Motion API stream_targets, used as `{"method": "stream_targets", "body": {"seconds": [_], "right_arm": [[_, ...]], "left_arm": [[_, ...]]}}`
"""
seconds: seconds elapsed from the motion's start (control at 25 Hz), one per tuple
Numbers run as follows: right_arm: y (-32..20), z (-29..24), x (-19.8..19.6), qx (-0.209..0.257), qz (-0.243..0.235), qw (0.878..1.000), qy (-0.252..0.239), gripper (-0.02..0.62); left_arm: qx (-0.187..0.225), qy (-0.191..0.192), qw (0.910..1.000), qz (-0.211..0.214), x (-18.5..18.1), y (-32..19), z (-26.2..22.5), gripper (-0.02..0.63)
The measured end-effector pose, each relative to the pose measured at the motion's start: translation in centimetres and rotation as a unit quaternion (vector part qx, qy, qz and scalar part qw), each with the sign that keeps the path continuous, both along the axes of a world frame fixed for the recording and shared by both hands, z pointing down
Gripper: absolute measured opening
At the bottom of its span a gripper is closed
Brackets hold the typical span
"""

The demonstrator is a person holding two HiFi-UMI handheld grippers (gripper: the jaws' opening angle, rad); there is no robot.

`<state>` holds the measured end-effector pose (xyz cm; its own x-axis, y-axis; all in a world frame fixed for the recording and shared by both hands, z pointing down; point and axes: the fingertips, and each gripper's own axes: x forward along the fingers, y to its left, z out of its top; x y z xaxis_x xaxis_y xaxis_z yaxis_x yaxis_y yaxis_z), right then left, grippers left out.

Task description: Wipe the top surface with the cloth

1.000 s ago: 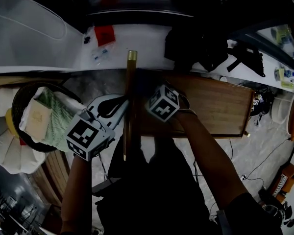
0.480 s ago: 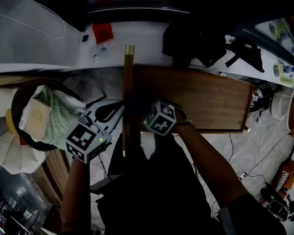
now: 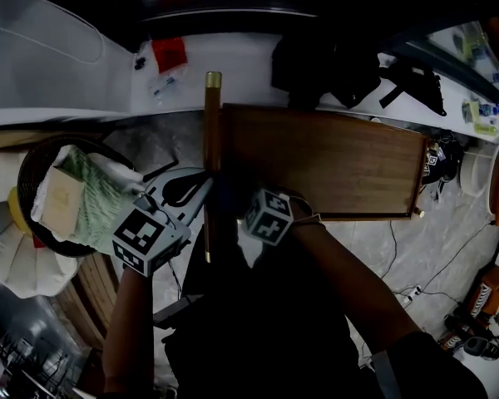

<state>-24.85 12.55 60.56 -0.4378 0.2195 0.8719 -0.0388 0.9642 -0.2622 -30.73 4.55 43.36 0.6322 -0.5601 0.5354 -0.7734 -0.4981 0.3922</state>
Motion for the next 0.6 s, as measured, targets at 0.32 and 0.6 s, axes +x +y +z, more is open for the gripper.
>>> {"method": "stream_targets", "body": {"seconds": [0.32,0.6], "right_arm": [[3.2,0.1,0.7,-0.028,-0.022,0.999,0.006,0.092],[3.6,0.3,0.8,-0.046,-0.039,0.998,0.012,0.092]], "left_arm": [[0.003,0.001,1.0,0.004,0.8,-0.2,-0.4,0.011],[0.001,0.004,1.0,0.007,1.1,-0.4,-0.4,0.011]]}}
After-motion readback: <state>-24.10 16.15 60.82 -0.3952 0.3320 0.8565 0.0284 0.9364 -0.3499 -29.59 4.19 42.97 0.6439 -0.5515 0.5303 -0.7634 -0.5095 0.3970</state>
